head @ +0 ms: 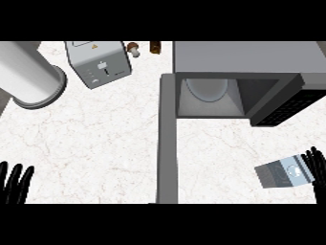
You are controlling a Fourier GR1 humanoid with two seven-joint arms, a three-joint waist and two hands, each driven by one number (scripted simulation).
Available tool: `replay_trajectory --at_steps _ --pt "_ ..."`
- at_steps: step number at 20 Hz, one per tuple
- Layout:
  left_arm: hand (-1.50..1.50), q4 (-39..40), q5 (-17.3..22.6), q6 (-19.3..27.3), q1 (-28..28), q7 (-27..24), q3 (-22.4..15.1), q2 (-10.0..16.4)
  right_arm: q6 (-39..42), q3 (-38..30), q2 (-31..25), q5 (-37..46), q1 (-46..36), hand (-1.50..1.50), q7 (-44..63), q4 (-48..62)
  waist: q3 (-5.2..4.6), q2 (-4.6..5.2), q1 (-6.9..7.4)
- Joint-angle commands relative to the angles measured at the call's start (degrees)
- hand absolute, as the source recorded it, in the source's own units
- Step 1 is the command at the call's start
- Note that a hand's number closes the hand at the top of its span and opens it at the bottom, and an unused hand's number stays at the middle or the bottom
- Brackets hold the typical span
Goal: Pick up the milk, place it into the microwave and close the microwave
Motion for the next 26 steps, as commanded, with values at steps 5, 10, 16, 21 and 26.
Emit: replay_trajectory --at_steps 5,10,16,21,26 --pt "-1.5 -4.3 -1.3 -0.5 5.6 -1.4 -3.5 -0.9 -0.4 0.1 -4.7 1.3 -7.3 -1.5 -10.0 15.3 0.03 -0.01 0.28" --pt "-1.5 -0.1 0.0 -3.1 3.9 -2.4 0.2 -0.8 -3.3 1.7 -4.9 3.2 -11.2 -1.5 -16.5 24.5 0.06 0.06 0.41" --pt "-1.5 2.1 -0.3 -2.6 2.8 -3.6 0.7 -0.9 -1.9 4.8 -3.0 1.8 -9.0 -1.5 -17.5 19.3 -0.01 -0.04 -0.09" --pt "-1.5 -0.7 0.2 -3.9 5.4 -3.0 0.4 -0.3 -3.3 5.0 -2.9 0.7 -14.9 -1.5 -14.2 25.1 0.02 0.01 0.37" --pt "-1.5 -0.9 -1.6 -0.3 3.8 -2.2 -2.0 -0.9 -4.9 4.8 -4.0 0.0 -16.4 -1.5 -16.3 29.3 0.01 0.03 0.11"
